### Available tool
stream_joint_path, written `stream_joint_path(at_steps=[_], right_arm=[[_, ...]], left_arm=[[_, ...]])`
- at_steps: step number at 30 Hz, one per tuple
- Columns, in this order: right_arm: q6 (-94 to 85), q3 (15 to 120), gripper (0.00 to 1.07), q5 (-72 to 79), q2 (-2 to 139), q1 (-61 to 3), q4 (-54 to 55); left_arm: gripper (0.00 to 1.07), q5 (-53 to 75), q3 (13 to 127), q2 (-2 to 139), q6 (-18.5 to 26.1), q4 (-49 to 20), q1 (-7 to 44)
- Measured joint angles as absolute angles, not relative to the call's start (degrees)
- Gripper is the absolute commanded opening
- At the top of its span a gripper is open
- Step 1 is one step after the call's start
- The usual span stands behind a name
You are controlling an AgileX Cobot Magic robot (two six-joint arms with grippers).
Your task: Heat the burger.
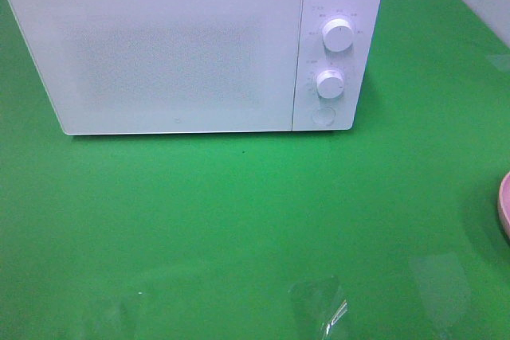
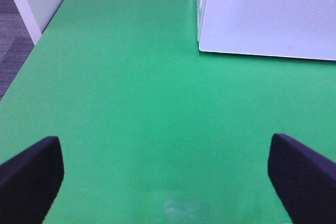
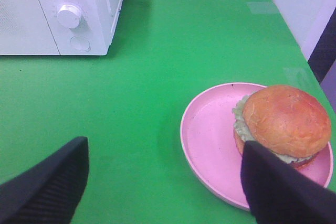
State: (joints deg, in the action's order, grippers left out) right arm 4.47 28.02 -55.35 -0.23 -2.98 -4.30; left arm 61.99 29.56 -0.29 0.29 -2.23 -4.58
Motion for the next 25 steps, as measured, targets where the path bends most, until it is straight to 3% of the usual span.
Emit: stream_joint_path(at_steps=[25], right_arm=[[4.47, 28.02, 0.75, -55.35, -0.23, -2.98, -4.30]], left_arm=[[0.98, 61.99, 29.56, -0.29, 0.46, -2.23, -4.53]])
